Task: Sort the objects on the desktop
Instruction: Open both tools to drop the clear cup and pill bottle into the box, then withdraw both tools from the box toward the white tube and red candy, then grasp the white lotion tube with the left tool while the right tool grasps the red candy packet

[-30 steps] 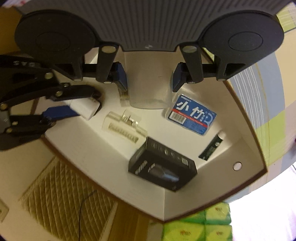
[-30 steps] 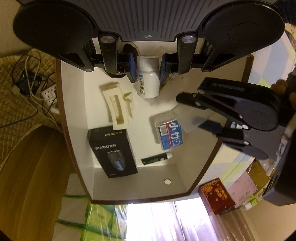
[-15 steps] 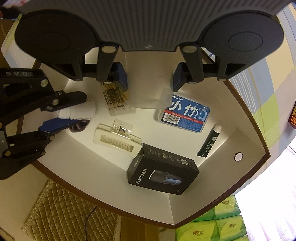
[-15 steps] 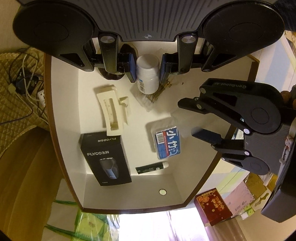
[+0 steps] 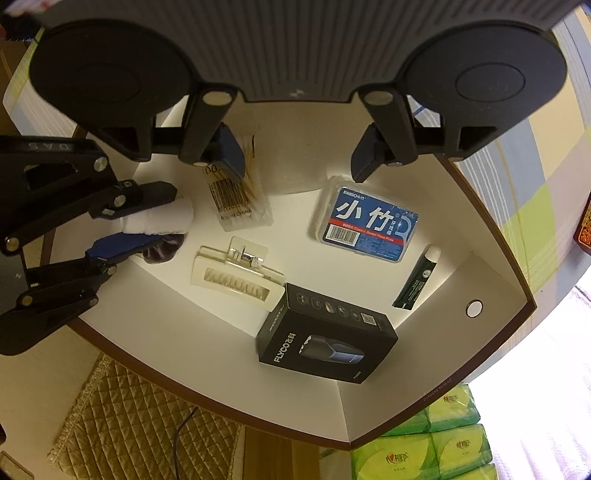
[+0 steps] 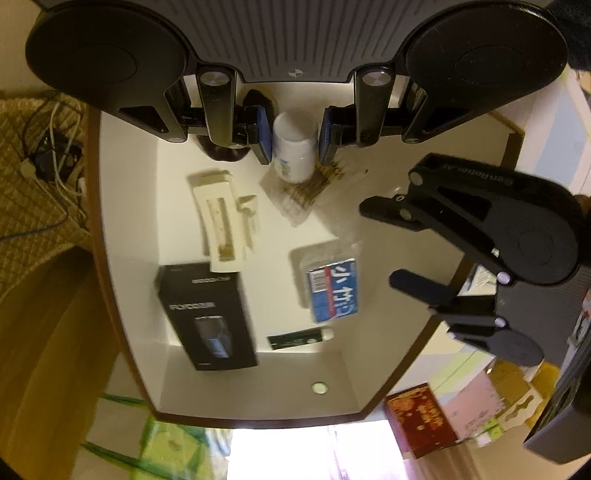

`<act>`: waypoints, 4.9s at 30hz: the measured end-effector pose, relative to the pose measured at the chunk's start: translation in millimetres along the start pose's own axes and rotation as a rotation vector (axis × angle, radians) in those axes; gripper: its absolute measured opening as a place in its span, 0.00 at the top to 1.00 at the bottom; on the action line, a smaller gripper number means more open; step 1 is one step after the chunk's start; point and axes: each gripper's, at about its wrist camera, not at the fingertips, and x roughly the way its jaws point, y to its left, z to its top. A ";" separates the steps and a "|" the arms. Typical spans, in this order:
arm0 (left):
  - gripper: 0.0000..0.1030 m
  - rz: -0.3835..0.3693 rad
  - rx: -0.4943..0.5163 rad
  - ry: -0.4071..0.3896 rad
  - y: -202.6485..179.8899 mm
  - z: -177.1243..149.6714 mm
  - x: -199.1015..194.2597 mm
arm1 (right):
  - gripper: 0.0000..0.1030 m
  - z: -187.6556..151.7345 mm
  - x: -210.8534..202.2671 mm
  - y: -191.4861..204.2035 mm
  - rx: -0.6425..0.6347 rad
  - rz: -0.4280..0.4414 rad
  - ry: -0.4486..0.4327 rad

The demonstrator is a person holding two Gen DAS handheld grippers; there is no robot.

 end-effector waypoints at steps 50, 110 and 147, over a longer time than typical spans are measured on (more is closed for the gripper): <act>0.09 0.026 -0.183 -0.240 -3.0 -63.9 -138.5 | 0.02 -46.4 -102.5 56.3 0.119 -0.128 -0.235; 0.09 0.124 -0.376 -0.095 116.9 -253.9 -163.3 | 0.02 -44.0 -14.4 240.3 0.181 -0.046 -0.138; 0.30 0.060 -0.458 0.029 190.7 -194.7 -1.7 | 0.02 -81.5 34.1 206.1 0.602 -0.210 -0.121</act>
